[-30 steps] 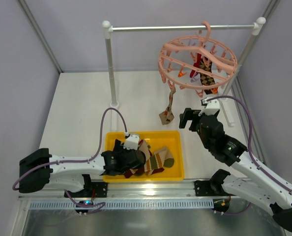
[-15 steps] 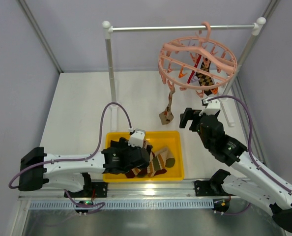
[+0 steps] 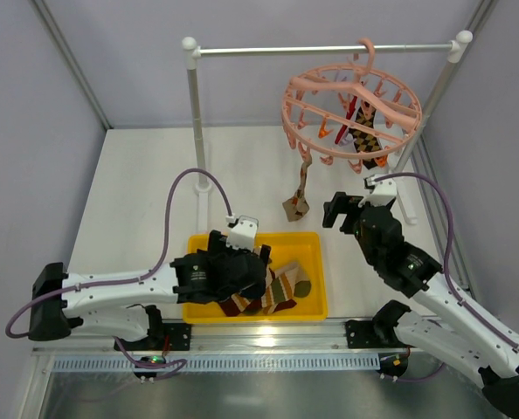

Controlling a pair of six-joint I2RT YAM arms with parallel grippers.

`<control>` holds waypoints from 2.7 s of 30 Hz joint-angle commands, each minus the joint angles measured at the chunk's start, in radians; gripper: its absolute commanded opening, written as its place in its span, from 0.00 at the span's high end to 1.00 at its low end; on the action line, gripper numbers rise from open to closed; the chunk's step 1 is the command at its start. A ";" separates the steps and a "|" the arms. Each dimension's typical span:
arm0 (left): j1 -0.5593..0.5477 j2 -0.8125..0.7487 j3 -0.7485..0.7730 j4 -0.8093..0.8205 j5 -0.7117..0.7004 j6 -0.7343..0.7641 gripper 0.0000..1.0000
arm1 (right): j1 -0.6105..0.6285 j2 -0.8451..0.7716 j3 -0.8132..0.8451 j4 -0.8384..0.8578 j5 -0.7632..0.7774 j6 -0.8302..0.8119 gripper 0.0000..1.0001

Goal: Remove the socks clipped to the hanger

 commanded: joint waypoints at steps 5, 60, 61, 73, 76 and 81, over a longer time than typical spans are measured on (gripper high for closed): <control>0.125 -0.022 0.030 0.381 0.092 0.233 0.00 | -0.065 -0.010 -0.035 0.080 -0.098 0.011 0.00; 0.216 0.318 0.000 1.194 0.328 0.485 1.00 | 0.218 0.266 0.498 -0.032 0.152 -0.133 0.00; 0.211 0.299 -0.004 1.192 0.324 0.487 1.00 | 0.220 0.292 0.518 -0.042 0.152 -0.130 0.00; 0.133 0.190 -0.081 1.217 0.304 0.528 1.00 | 0.224 0.364 0.649 -0.107 0.163 -0.092 0.00; 0.124 0.181 -0.073 1.202 0.316 0.545 1.00 | 0.224 0.406 0.693 -0.162 0.165 -0.072 0.00; 0.110 0.181 -0.038 1.152 0.325 0.557 1.00 | 0.224 0.461 0.721 -0.220 0.171 -0.035 0.00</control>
